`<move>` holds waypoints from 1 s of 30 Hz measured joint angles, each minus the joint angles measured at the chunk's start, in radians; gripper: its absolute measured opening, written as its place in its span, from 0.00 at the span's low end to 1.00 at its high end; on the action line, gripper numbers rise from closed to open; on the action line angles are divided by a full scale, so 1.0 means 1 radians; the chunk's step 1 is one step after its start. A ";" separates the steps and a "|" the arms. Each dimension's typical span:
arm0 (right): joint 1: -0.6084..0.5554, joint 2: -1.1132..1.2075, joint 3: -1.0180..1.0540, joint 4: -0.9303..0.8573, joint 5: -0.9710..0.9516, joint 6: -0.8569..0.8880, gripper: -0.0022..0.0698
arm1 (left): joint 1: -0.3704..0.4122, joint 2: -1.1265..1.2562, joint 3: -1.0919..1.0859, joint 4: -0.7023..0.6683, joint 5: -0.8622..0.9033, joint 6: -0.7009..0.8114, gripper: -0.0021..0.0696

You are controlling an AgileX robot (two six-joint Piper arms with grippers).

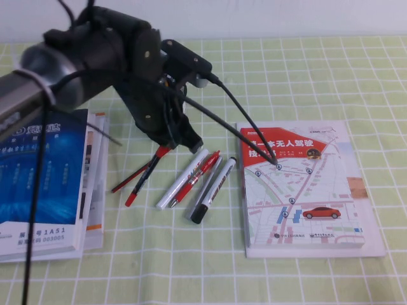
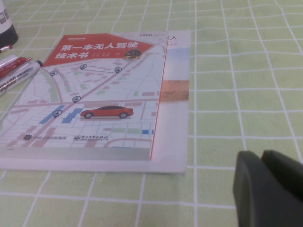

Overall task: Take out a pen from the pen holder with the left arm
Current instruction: Place the pen on the table

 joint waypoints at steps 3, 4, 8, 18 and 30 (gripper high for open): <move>0.000 0.000 0.000 0.000 0.000 0.000 0.01 | 0.000 0.079 -0.076 -0.002 0.049 0.020 0.13; 0.000 0.000 0.000 0.000 0.000 0.000 0.01 | 0.000 0.097 -0.091 -0.002 0.060 0.021 0.13; 0.000 0.000 0.000 0.002 0.000 0.000 0.01 | 0.000 0.166 -0.175 -0.003 0.091 0.033 0.13; 0.000 0.000 0.000 0.002 0.000 0.000 0.01 | 0.000 0.253 -0.243 -0.006 0.107 0.080 0.13; 0.000 0.000 0.000 0.002 0.000 0.000 0.01 | 0.006 0.314 -0.245 -0.027 0.014 0.082 0.13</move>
